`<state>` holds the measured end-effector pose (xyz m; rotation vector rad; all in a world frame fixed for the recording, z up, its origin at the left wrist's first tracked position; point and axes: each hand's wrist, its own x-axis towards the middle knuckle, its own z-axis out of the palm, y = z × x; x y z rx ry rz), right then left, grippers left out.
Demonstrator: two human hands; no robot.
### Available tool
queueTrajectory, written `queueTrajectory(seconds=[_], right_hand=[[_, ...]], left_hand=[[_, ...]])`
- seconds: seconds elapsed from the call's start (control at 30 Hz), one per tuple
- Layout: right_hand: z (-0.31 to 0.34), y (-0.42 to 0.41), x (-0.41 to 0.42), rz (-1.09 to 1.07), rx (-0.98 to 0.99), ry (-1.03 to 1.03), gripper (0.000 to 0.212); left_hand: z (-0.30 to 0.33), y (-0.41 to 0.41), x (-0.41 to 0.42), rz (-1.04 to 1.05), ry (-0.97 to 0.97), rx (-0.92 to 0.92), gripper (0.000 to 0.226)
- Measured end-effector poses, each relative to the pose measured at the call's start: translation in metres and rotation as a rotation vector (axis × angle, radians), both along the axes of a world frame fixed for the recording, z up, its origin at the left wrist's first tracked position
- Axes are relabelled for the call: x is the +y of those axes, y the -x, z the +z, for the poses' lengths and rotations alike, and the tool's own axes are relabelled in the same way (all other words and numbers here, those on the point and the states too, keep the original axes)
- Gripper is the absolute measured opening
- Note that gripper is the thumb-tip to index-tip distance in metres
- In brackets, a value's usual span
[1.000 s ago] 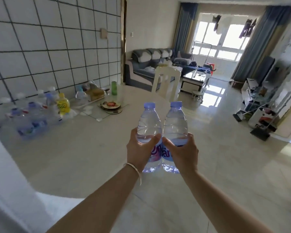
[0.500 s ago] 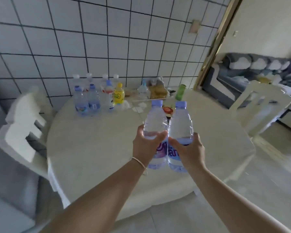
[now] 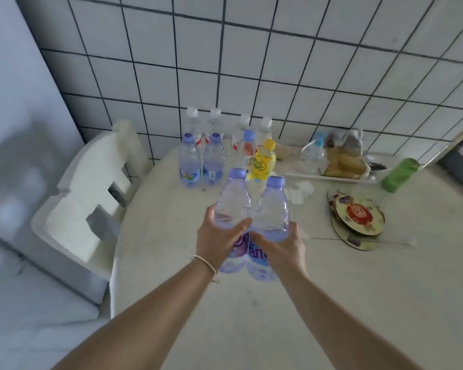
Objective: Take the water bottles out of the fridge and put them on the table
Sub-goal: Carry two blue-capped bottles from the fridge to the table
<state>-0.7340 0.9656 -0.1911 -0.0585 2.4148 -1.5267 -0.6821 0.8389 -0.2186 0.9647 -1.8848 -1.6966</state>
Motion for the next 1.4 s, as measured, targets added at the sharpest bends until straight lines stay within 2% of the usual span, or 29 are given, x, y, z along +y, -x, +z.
queueTrajectory(seconds=[0.23,0.4,0.63,0.8,1.03,1.1,1.17,1.2,1.4], right_hand=[[-0.033,0.056,-0.096,0.126,-0.118,-0.035,0.055],[-0.058,0.079,-0.145,0.144,-0.093,-0.052,0.052],[-0.081,0.11,-0.192,0.149,-0.002,-0.074,0.063],[-0.094,0.121,-0.211,0.14,0.038,-0.151,0.069],[-0.107,0.121,-0.219,0.142,0.031,-0.126,0.072],[-0.11,0.12,-0.219,0.142,0.047,-0.121,0.073],[-0.11,0.119,-0.219,0.15,0.047,-0.117,0.073],[-0.11,0.119,-0.218,0.153,0.041,-0.116,0.072],[-0.107,0.114,-0.209,0.212,-0.028,-0.092,0.063]], left_hand=[[-0.032,0.041,-0.089,0.097,0.08,-0.136,0.068],[-0.055,0.059,-0.138,0.118,0.065,-0.185,0.066],[-0.083,0.085,-0.19,0.038,0.068,-0.199,0.043],[-0.087,0.085,-0.2,0.076,0.124,-0.103,0.065],[-0.099,0.087,-0.208,0.061,0.22,-0.038,0.08],[-0.099,0.089,-0.211,0.028,0.206,-0.026,0.069],[-0.098,0.095,-0.214,-0.043,0.198,-0.002,0.035],[-0.096,0.097,-0.215,-0.067,0.208,0.003,0.028],[-0.095,0.099,-0.211,-0.065,0.191,0.003,0.027]])
